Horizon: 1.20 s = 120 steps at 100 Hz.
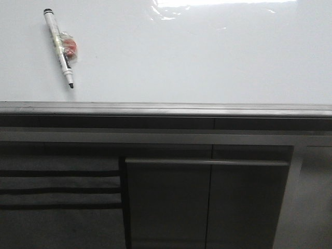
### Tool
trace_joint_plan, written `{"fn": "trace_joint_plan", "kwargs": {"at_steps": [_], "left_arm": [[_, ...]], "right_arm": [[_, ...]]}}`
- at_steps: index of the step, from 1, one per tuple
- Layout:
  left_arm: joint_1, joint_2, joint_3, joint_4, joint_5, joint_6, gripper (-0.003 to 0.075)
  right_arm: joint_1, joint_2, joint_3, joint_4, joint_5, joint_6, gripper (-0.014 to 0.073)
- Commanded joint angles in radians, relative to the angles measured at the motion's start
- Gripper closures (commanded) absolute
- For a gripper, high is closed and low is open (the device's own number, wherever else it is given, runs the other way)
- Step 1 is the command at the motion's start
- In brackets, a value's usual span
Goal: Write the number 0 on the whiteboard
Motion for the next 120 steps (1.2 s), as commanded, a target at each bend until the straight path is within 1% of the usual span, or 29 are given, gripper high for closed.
{"fn": "trace_joint_plan", "kwargs": {"at_steps": [1, 10, 19, 30, 41, 55, 80, 83, 88, 93, 99, 104, 106, 107, 110, 111, 112, 113, 115, 120], "left_arm": [[0.003, 0.019, -0.071, -0.031, -0.046, -0.007, 0.0741], [0.003, 0.029, -0.156, -0.031, 0.036, -0.007, 0.0741], [0.003, 0.067, -0.261, -0.031, 0.146, -0.007, 0.0741], [0.003, 0.149, -0.385, -0.026, 0.276, -0.007, 0.0741], [0.003, 0.225, -0.465, -0.064, 0.354, -0.007, 0.0741], [0.003, 0.275, -0.486, -0.090, 0.367, -0.007, 0.0741], [0.003, 0.326, -0.486, -0.090, 0.362, -0.007, 0.0731], [0.003, 0.332, -0.486, -0.090, 0.362, -0.007, 0.0717], [0.003, 0.344, -0.486, -0.090, 0.362, -0.007, 0.0673], [0.003, 0.358, -0.486, -0.090, 0.362, -0.007, 0.0608], [0.003, 0.372, -0.486, -0.090, 0.349, -0.007, 0.0505], [0.003, 0.385, -0.486, -0.090, 0.333, -0.007, 0.0424], [0.003, 0.395, -0.486, -0.090, 0.325, -0.007, 0.0384], [0.003, 0.397, -0.486, -0.090, 0.323, -0.007, 0.0384], [0.003, 0.406, -0.486, -0.090, 0.315, -0.007, 0.0343], [0.003, 0.408, -0.486, -0.090, 0.310, -0.007, 0.0336], [0.003, 0.414, -0.486, -0.092, 0.308, -0.007, 0.0325], [0.003, 0.417, -0.486, -0.092, 0.303, -0.007, 0.0321], [0.003, 0.426, -0.486, -0.099, 0.301, -0.007, 0.0311], [0.003, 0.454, -0.486, -0.120, 0.289, -0.007, 0.0309]], "right_arm": [[-0.004, -0.016, -0.103, -0.001, 0.035, -0.003, 0.0659], [-0.004, -0.002, -0.193, -0.001, 0.133, -0.003, 0.0659], [-0.004, 0.041, -0.298, -0.001, 0.234, -0.058, 0.0659], [-0.004, 0.130, -0.429, -0.001, 0.362, -0.145, 0.0659], [-0.004, 0.227, -0.530, 0.001, 0.434, -0.157, 0.0659], [-0.004, 0.293, -0.571, 0.013, 0.430, -0.157, 0.0659], [-0.004, 0.306, -0.571, 0.029, 0.430, -0.157, 0.0659], [-0.004, 0.306, -0.571, 0.029, 0.430, -0.157, 0.0659], [-0.004, 0.307, -0.571, 0.031, 0.430, -0.157, 0.0658], [-0.004, 0.309, -0.571, 0.031, 0.436, -0.157, 0.0655], [-0.004, 0.309, -0.571, 0.031, 0.442, -0.157, 0.0634], [-0.004, 0.309, -0.571, 0.031, 0.449, -0.157, 0.0589], [-0.004, 0.309, -0.571, 0.031, 0.450, -0.157, 0.0553], [-0.004, 0.309, -0.571, 0.031, 0.450, -0.157, 0.0543], [-0.004, 0.309, -0.571, 0.031, 0.451, -0.157, 0.0501], [-0.004, 0.309, -0.571, 0.031, 0.451, -0.157, 0.0491], [-0.004, 0.309, -0.571, 0.031, 0.451, -0.157, 0.0457], [-0.004, 0.309, -0.571, 0.031, 0.451, -0.157, 0.0457], [-0.004, 0.309, -0.571, 0.031, 0.451, -0.157, 0.0424], [-0.004, 0.309, -0.571, 0.031, 0.451, -0.157, 0.0340]]}}
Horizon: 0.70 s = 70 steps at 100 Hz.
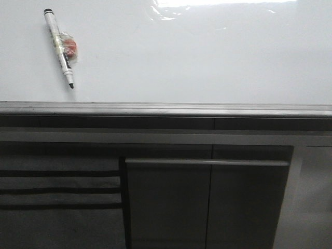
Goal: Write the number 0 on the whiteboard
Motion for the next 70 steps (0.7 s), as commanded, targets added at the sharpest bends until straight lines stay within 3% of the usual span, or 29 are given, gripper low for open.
{"fn": "trace_joint_plan", "kwargs": {"at_steps": [1, 10, 37, 56, 70], "left_arm": [[0.003, 0.048, -0.036, -0.039, -0.101, -0.007, 0.0309], [0.003, 0.105, -0.036, -0.060, -0.118, -0.007, 0.0311], [-0.081, 0.309, -0.038, -0.097, -0.291, -0.007, 0.0311], [-0.200, 0.504, -0.043, -0.091, -0.529, -0.007, 0.0311], [-0.239, 0.682, -0.119, -0.079, -0.551, -0.007, 0.0311]], "right_arm": [[-0.004, 0.019, -0.036, 0.012, -0.067, -0.012, 0.0331], [-0.004, 0.019, -0.036, 0.012, -0.067, -0.012, 0.0260], [-0.004, 0.019, -0.036, 0.012, -0.075, -0.012, 0.0262], [-0.004, 0.019, -0.036, 0.012, -0.075, -0.012, 0.0262], [-0.004, 0.019, -0.036, 0.012, -0.075, -0.012, 0.0262]]}}
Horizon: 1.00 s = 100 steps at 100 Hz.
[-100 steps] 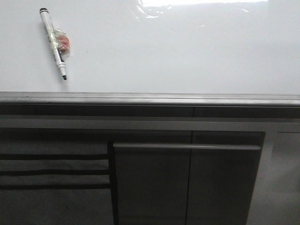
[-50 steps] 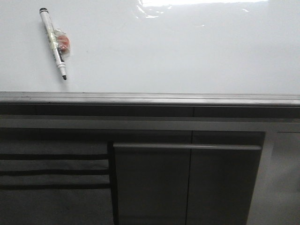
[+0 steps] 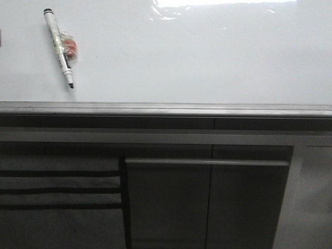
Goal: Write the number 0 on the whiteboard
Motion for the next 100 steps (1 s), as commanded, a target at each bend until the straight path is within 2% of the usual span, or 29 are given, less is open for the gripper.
{"fn": "trace_joint_plan", "kwargs": {"at_steps": [1, 32, 62, 78, 85, 100], "left_arm": [[-0.023, 0.088, -0.080, 0.009, -0.099, -0.007, 0.0311], [-0.023, 0.378, -0.289, 0.018, -0.099, -0.007, 0.0311], [-0.023, 0.515, -0.403, 0.042, -0.097, -0.007, 0.0311], [-0.010, 0.540, -0.443, 0.092, -0.030, -0.007, 0.0317], [0.003, 0.538, -0.449, 0.103, -0.021, -0.007, 0.0353], [0.025, 0.536, -0.452, 0.119, 0.030, -0.007, 0.0500]], "right_arm": [[-0.004, 0.019, -0.036, 0.012, -0.081, -0.012, 0.0262], [-0.004, 0.019, -0.036, 0.012, -0.081, -0.012, 0.0262], [-0.004, 0.019, -0.036, 0.012, -0.081, -0.012, 0.0262], [-0.004, 0.019, -0.036, 0.012, -0.081, -0.012, 0.0262], [-0.004, 0.019, -0.036, 0.012, -0.081, -0.012, 0.0262], [-0.004, 0.019, -0.036, 0.012, -0.081, -0.012, 0.0262]]}}
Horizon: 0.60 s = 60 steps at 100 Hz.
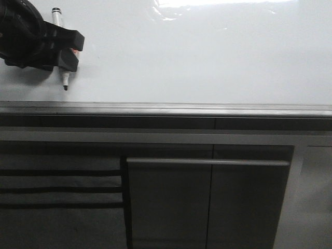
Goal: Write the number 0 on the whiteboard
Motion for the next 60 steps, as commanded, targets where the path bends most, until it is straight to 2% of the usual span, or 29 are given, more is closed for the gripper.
{"fn": "trace_joint_plan", "kwargs": {"at_steps": [1, 21, 31, 42, 60], "left_arm": [[0.015, -0.012, -0.037, 0.016, -0.029, -0.007, 0.0507], [0.017, -0.019, -0.038, 0.089, 0.029, -0.007, 0.0657], [0.017, -0.033, -0.038, 0.117, 0.047, -0.007, 0.0691], [0.022, -0.086, -0.041, 0.207, 0.099, -0.007, 0.0724], [0.019, -0.246, -0.041, 0.319, 0.278, -0.007, 0.0740]], "right_arm": [[-0.004, 0.019, -0.036, 0.012, -0.081, -0.012, 0.0262], [-0.004, 0.019, -0.036, 0.012, -0.081, -0.012, 0.0262], [-0.004, 0.019, -0.038, 0.017, -0.078, -0.012, 0.0262], [-0.004, 0.019, -0.065, 0.080, -0.055, -0.012, 0.0262], [-0.004, 0.071, -0.147, 0.133, 0.090, -0.012, 0.0262]]}}
